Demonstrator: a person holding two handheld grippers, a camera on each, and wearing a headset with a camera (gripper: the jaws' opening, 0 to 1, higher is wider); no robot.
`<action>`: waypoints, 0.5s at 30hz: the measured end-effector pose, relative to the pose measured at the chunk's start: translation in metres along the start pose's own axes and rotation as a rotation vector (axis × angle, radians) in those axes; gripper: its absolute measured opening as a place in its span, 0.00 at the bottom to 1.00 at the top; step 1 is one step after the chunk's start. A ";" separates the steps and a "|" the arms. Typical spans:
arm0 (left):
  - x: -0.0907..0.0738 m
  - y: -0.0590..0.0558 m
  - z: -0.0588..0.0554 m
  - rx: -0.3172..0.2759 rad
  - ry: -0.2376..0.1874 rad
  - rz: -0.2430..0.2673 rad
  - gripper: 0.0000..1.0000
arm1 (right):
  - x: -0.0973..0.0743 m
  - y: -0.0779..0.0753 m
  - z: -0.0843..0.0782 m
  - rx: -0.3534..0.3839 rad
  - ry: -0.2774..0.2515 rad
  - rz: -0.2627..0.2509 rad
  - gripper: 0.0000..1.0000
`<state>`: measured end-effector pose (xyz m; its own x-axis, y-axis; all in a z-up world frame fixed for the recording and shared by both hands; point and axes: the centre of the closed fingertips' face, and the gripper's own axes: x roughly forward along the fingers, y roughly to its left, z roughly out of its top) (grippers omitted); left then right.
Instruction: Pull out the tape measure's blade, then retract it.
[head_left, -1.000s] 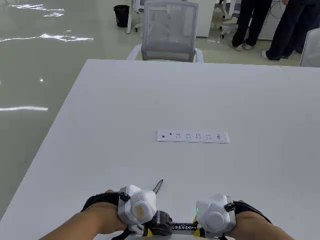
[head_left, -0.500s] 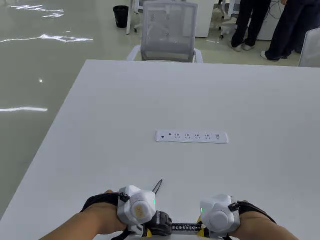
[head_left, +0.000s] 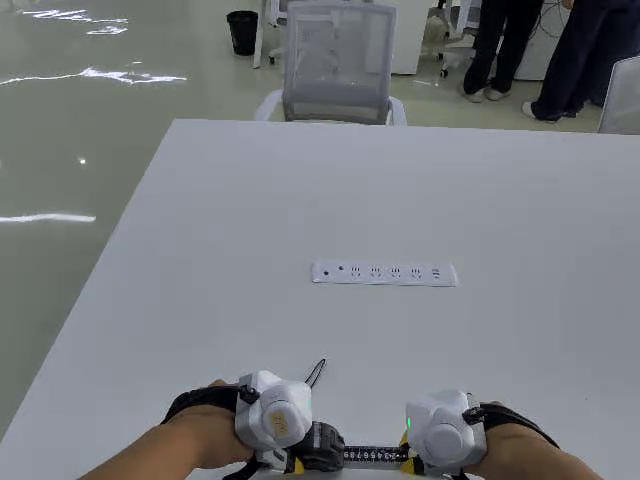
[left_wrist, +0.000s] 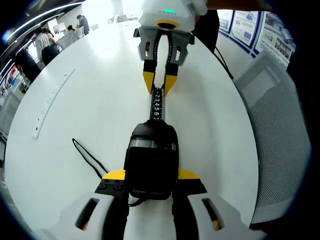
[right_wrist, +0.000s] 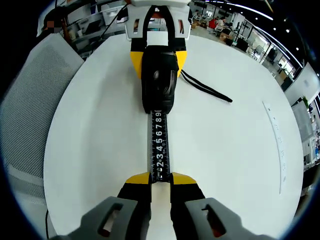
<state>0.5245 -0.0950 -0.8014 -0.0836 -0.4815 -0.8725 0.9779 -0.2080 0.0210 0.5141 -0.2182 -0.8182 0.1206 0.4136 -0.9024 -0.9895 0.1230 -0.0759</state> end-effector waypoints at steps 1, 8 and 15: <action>0.000 0.000 0.000 -0.001 0.000 0.000 0.29 | 0.000 0.000 0.000 -0.002 0.001 0.000 0.12; -0.002 -0.001 0.001 -0.004 0.002 0.000 0.29 | -0.002 0.000 -0.004 0.004 0.005 0.004 0.11; -0.002 -0.001 0.000 -0.005 0.001 -0.001 0.29 | -0.005 0.001 -0.009 0.007 0.012 0.003 0.11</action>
<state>0.5237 -0.0943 -0.7998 -0.0849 -0.4805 -0.8729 0.9787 -0.2045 0.0174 0.5122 -0.2285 -0.8180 0.1162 0.4036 -0.9075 -0.9894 0.1276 -0.0700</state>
